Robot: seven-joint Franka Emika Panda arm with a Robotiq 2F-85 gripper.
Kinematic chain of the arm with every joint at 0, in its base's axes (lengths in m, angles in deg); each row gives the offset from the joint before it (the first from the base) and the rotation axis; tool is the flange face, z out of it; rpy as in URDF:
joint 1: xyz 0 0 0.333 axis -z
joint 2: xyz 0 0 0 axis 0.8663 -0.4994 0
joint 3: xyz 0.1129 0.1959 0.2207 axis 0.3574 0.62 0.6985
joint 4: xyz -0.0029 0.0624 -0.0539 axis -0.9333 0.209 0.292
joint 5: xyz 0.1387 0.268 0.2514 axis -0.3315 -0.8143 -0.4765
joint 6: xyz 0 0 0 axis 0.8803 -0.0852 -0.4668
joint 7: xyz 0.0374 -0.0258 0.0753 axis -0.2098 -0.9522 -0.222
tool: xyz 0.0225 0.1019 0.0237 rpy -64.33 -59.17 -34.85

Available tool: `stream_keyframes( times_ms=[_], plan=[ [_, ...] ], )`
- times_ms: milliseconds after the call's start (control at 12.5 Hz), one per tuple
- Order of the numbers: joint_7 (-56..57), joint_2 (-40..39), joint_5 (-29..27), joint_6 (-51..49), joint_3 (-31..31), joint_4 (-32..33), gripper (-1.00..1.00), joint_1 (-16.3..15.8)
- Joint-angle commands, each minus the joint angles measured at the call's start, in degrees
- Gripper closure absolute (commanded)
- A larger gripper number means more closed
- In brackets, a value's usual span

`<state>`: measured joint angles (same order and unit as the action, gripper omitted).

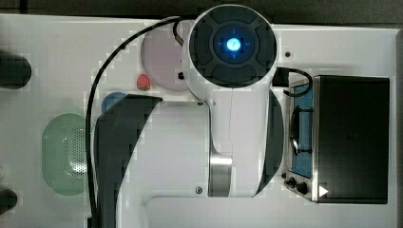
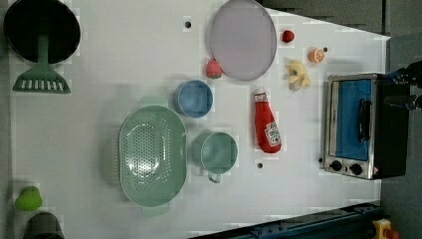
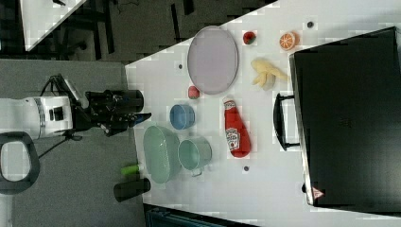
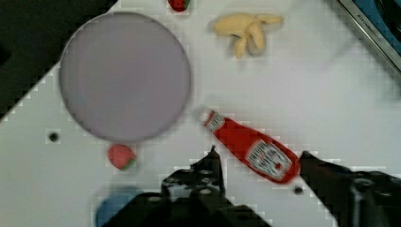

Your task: Pick Ketchup from the table and place it in strainer.

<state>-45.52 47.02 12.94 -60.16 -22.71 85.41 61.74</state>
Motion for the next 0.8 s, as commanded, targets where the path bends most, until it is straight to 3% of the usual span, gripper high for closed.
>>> stream_keyframes(
  times_ms=[80, 240, 800],
  plan=[
    [-3.2, 11.7, -2.0, -6.1, 3.5, 8.4, -0.58, 6.1],
    [-3.1, 11.7, -2.0, -6.1, 3.5, 9.1, -0.99, 6.1],
    [19.3, 11.3, -2.0, -0.3, 4.3, 19.3, -1.00, 6.0]
  ],
)
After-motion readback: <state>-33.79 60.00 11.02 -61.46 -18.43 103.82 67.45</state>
